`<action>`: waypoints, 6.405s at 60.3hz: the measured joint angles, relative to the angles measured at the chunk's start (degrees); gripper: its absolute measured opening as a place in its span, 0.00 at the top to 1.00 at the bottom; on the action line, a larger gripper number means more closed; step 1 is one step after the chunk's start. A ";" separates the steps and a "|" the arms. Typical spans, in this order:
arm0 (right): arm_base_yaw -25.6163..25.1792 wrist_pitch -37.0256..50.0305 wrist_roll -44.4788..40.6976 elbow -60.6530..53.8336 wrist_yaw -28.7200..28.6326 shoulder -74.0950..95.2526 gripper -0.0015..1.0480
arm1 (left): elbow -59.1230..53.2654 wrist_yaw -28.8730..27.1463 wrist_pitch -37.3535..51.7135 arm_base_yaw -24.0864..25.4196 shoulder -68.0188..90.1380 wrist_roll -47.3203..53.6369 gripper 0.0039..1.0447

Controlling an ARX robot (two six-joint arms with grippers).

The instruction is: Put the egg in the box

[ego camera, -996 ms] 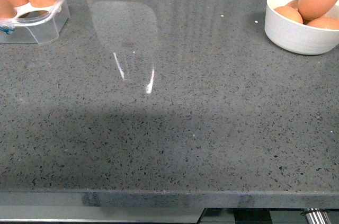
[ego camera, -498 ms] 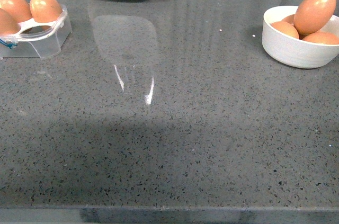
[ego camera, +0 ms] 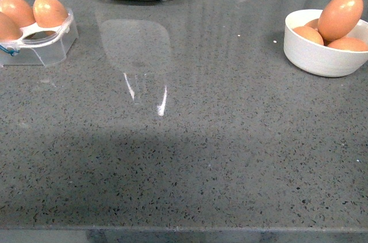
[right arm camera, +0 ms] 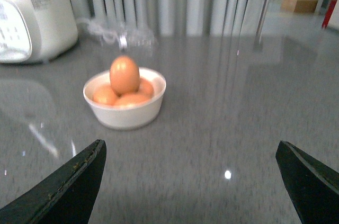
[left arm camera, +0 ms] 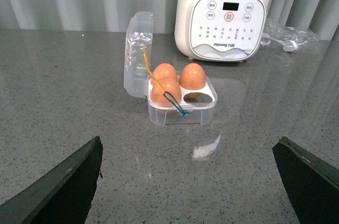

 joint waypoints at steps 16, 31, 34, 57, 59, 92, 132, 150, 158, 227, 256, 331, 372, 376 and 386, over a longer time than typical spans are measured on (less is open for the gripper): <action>7.80 19.61 0.33 6.80 2.16 21.05 0.07 | 0.00 0.00 0.00 0.00 0.00 0.00 0.06; 5.55 36.39 0.02 21.33 2.03 55.19 0.07 | 0.00 0.00 0.00 0.00 0.00 0.00 0.06; 5.05 35.23 0.44 23.93 1.57 59.43 0.07 | 0.00 0.00 0.00 0.00 0.00 0.00 0.06; 4.31 25.66 -0.31 39.89 -0.15 81.13 0.07 | 0.00 0.00 0.00 0.00 0.00 0.00 0.06; 4.33 25.09 -0.28 40.30 -0.55 81.59 0.07 | 0.00 0.00 0.00 0.00 0.00 0.00 0.06; 4.35 22.29 1.44 42.82 -8.31 87.30 0.07 | 0.00 0.00 0.00 0.00 0.00 0.00 0.06; 5.62 22.64 1.33 42.69 -10.71 88.00 0.60 | 0.00 0.00 0.00 0.00 0.00 0.00 0.06; 6.40 21.99 0.76 42.21 -9.73 83.97 0.60 | 0.00 0.00 0.00 0.00 0.00 0.00 0.06; 9.22 21.68 0.35 43.32 -8.02 80.19 0.60 | 0.00 0.00 0.00 0.00 0.00 0.00 0.06; 40.35 12.48 3.89 84.39 -15.02 114.71 0.60 | 0.00 0.00 0.00 0.00 0.00 0.00 0.06; 41.51 8.72 2.86 87.91 -15.67 117.70 0.60 | 0.00 0.00 0.00 0.00 0.00 0.00 0.06; 26.25 19.56 -3.96 59.74 -0.90 90.95 0.07 | 0.00 0.00 0.00 0.00 0.00 0.00 0.06; 7.76 37.68 -0.96 13.88 7.15 48.30 0.92 | 0.00 -0.04 0.00 0.00 0.00 0.00 0.06; 6.82 37.70 -0.90 12.04 6.56 46.38 0.97 | 0.00 -0.02 0.00 0.00 0.00 0.00 0.06; 4.68 37.20 -0.90 8.07 4.96 41.62 0.97 | 0.00 0.00 0.00 0.00 0.00 0.00 0.06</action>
